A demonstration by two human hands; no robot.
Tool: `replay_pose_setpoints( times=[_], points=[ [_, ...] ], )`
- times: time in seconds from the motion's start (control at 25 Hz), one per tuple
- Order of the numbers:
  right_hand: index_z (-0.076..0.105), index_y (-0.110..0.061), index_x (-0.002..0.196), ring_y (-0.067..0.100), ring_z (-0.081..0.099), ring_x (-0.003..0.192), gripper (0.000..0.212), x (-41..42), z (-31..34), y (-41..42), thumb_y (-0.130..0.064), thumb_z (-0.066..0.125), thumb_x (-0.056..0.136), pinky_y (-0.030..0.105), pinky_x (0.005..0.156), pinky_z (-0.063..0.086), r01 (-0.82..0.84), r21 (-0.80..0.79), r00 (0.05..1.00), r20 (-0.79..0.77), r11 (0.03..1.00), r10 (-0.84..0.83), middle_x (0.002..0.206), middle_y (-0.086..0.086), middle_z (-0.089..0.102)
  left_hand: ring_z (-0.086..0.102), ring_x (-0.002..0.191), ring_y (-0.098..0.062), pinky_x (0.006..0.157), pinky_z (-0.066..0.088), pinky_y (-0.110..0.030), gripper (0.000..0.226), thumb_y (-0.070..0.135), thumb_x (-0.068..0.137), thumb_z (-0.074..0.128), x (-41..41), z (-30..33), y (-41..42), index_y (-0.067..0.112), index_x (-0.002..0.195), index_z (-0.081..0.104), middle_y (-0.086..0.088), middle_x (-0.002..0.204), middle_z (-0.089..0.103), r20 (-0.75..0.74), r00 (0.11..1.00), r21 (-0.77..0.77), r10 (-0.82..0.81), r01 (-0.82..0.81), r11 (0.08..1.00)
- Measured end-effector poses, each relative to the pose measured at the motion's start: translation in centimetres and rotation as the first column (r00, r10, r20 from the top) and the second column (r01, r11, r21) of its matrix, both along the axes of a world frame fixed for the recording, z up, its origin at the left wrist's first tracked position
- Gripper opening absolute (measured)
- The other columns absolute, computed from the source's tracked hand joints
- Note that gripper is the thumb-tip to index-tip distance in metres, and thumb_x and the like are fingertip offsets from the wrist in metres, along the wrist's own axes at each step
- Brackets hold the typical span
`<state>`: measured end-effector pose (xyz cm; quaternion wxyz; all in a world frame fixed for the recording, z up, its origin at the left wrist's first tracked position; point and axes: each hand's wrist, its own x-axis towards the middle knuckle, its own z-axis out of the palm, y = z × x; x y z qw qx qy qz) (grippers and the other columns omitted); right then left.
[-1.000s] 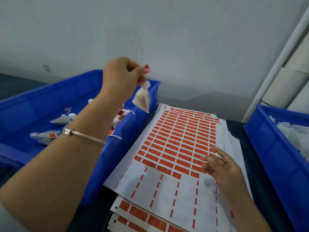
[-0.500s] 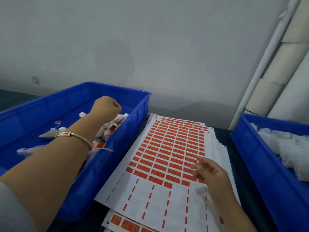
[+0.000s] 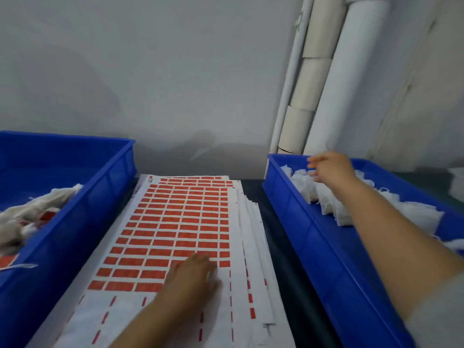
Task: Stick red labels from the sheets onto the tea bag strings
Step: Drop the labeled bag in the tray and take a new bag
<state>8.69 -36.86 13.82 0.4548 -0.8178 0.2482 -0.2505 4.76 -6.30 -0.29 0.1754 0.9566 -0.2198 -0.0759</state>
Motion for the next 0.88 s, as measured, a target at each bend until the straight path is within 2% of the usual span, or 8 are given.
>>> replay_pose_setpoints(
  times=[0.04, 0.12, 0.2, 0.32, 0.44, 0.56, 0.68, 0.88],
  points=[
    [0.067, -0.002, 0.104, 0.023, 0.061, 0.077, 0.024, 0.1, -1.1, -2.8, 0.003, 0.048, 0.090, 0.039, 0.082, 0.052, 0.047, -0.021, 0.997, -0.064, 0.999, -0.048, 0.100, 0.015, 0.068, 0.023, 0.141, -0.015, 0.114, 0.017, -0.040, 0.051, 0.053, 0.095, 0.034, -0.4, -1.2, -0.2, 0.035, 0.142, 0.031, 0.012, 0.154, 0.022, 0.037, 0.999, 0.079, -0.026, 0.023, 0.997],
    [0.066, -0.001, 0.110, 0.033, 0.061, 0.099, 0.026, 0.2, -4.1, -7.4, 0.002, 0.051, 0.089, 0.041, 0.093, 0.047, 0.081, -0.156, 0.959, -0.256, 0.984, -0.120, 0.115, 0.022, 0.063, -0.007, 0.144, -0.013, 0.112, -0.009, -0.043, 0.063, 0.062, 0.092, 0.019, -0.5, -2.4, -0.6, 0.035, 0.148, 0.008, 0.013, 0.157, -0.004, 0.084, 0.995, 0.165, -0.050, 0.035, 0.986],
    [0.062, -0.004, 0.119, 0.035, 0.055, 0.110, 0.030, 0.3, -7.3, -10.3, -0.005, 0.052, 0.091, 0.037, 0.093, 0.043, 0.073, -0.317, 0.873, -0.438, 0.946, -0.214, 0.123, 0.020, 0.059, -0.014, 0.142, -0.011, 0.110, -0.014, -0.042, 0.065, 0.065, 0.090, 0.014, 0.1, -3.0, -0.6, 0.037, 0.148, 0.003, 0.014, 0.156, -0.011, 0.108, 0.993, 0.194, -0.047, 0.025, 0.981],
    [0.059, -0.006, 0.118, 0.032, 0.056, 0.096, 0.036, 0.9, -10.7, -12.4, -0.022, 0.062, 0.086, 0.035, 0.081, 0.045, 0.073, -0.441, 0.794, -0.517, 0.894, -0.320, 0.114, 0.019, 0.059, -0.021, 0.138, -0.010, 0.110, -0.014, -0.041, 0.074, 0.073, 0.083, 0.004, 1.0, -3.2, -0.9, 0.039, 0.148, 0.003, 0.016, 0.153, -0.016, 0.081, 0.994, 0.242, -0.070, 0.048, 0.969],
    [0.060, -0.004, 0.113, 0.034, 0.059, 0.091, 0.036, 1.7, -12.1, -13.6, -0.025, 0.064, 0.082, 0.040, 0.080, 0.049, 0.157, -0.490, 0.774, -0.478, 0.857, -0.415, 0.104, 0.020, 0.062, -0.024, 0.133, -0.007, 0.108, -0.015, -0.040, 0.103, 0.086, 0.058, -0.019, 1.5, -3.2, -1.0, 0.041, 0.147, 0.003, 0.019, 0.143, -0.025, 0.073, 0.993, 0.258, -0.091, 0.069, 0.964],
    [0.058, -0.001, 0.118, 0.037, 0.055, 0.102, 0.033, 2.0, -12.3, -14.4, -0.018, 0.059, 0.090, 0.043, 0.089, 0.046, 0.263, -0.468, 0.712, -0.496, 0.844, -0.497, 0.116, 0.022, 0.059, -0.026, 0.123, 0.000, 0.104, -0.017, -0.036, 0.069, 0.072, 0.085, 0.013, 1.5, -3.4, -1.0, 0.042, 0.147, 0.005, 0.024, 0.138, -0.024, 0.084, 0.995, 0.242, -0.052, 0.031, 0.970],
    [0.057, -0.001, 0.121, 0.038, 0.054, 0.105, 0.032, 1.8, -11.0, -14.1, -0.020, 0.051, 0.095, 0.041, 0.086, 0.043, 0.310, -0.438, 0.740, -0.445, 0.844, -0.504, 0.119, 0.023, 0.057, -0.024, 0.128, -0.001, 0.102, -0.018, -0.035, 0.066, 0.069, 0.087, 0.016, 1.2, -3.7, -1.1, 0.042, 0.147, 0.005, 0.024, 0.139, -0.023, 0.113, 0.992, 0.220, -0.050, 0.024, 0.975],
    [0.066, -0.007, 0.089, 0.023, 0.050, 0.081, 0.025, -0.1, -4.6, -9.6, -0.011, 0.042, 0.095, 0.030, 0.067, 0.037, 0.324, -0.211, 0.945, 0.025, 0.922, -0.326, 0.092, 0.010, 0.060, -0.012, 0.142, -0.006, 0.106, -0.015, -0.035, 0.065, 0.067, 0.089, 0.018, 0.7, -3.7, -1.0, 0.041, 0.147, 0.008, 0.019, 0.154, -0.008, 0.118, 0.993, 0.144, -0.020, 0.003, 0.990]
  ],
)
